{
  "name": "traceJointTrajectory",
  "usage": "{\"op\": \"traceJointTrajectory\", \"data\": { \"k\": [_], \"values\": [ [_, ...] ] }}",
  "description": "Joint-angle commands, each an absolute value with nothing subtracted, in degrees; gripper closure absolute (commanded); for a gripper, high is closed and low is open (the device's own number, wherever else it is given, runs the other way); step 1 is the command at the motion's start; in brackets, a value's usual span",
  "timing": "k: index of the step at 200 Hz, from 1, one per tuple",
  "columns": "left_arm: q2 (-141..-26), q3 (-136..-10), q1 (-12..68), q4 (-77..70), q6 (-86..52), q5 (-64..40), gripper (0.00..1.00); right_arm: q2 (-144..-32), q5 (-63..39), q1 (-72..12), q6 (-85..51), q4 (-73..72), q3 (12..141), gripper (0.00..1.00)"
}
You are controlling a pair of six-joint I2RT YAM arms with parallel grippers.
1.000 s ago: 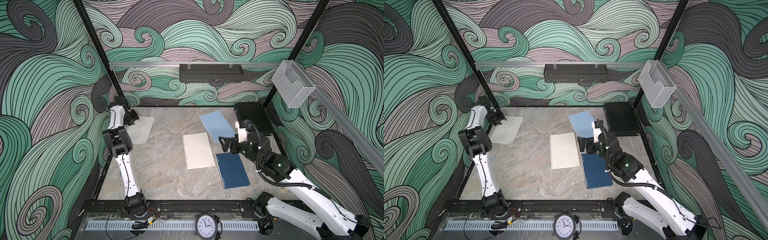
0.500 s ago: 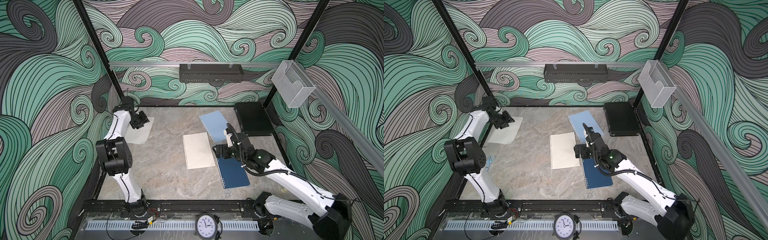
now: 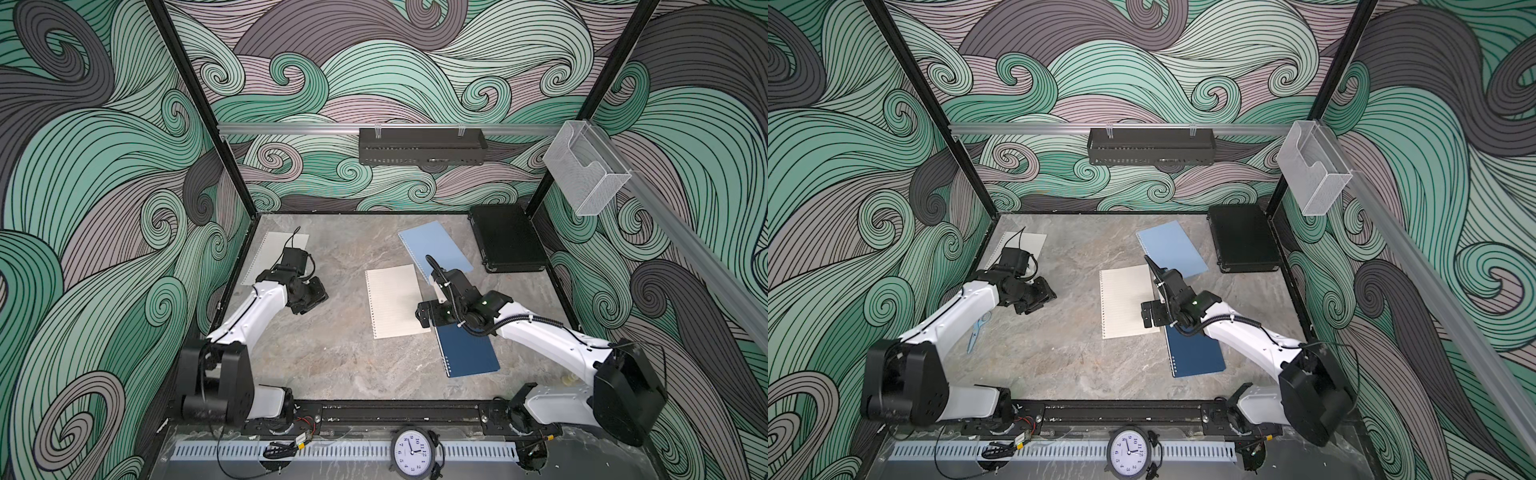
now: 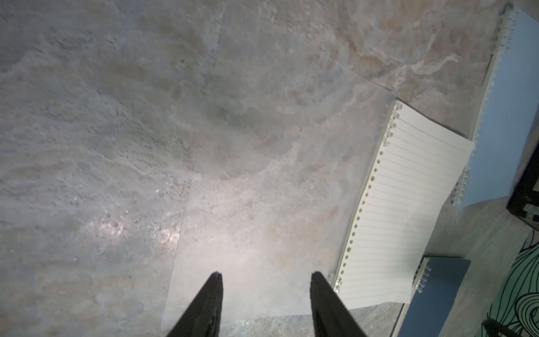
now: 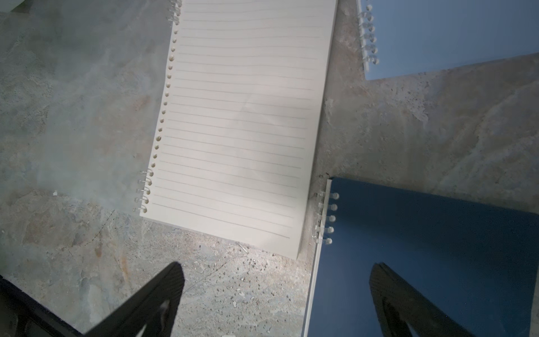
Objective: Tear off pages from different notebooks
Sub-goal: Adjust the notebook at the center of the board.
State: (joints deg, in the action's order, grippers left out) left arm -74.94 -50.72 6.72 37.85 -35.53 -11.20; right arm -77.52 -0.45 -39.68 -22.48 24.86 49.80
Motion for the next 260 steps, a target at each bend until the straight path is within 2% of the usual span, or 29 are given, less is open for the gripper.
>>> {"op": "traceJointTrajectory", "data": {
  "k": [1, 50, 87, 114, 133, 193, 221, 260],
  "values": [
    [-70.7, -47.7, 7.8, 36.6, -40.4, -7.1, 0.50, -81.0, -0.8, -39.8, -18.7, 24.1, 55.0, 0.00],
    [-60.1, -36.7, 13.4, 33.6, -49.8, -13.2, 0.49, -95.9, -3.1, -39.0, -11.5, 26.8, 70.0, 0.00],
    [-50.8, -30.8, 21.1, 31.9, -60.3, -13.0, 0.49, -107.1, -8.2, -37.8, -8.1, 27.0, 81.4, 0.00],
    [-49.3, -29.2, 27.0, 30.3, -65.7, -11.8, 0.48, -115.1, -13.7, -36.5, -6.1, 28.3, 90.6, 0.00],
    [-51.0, -28.2, 31.1, 26.6, -68.9, -11.4, 0.48, -121.5, -17.6, -35.4, -5.3, 30.2, 97.7, 0.01],
    [-63.9, -31.3, 43.5, 18.2, -75.0, -8.0, 0.47, -136.1, -20.7, -32.6, -2.3, 39.0, 116.2, 0.02],
    [-68.2, -31.3, 44.1, 15.5, -76.3, -7.4, 0.46, -141.3, -22.3, -31.9, -1.4, 44.2, 123.7, 0.02],
    [-73.2, -32.0, 44.1, 14.5, -75.8, -5.4, 0.46, -143.7, -23.1, -31.6, -1.3, 45.9, 125.7, 0.02]
  ]
}}
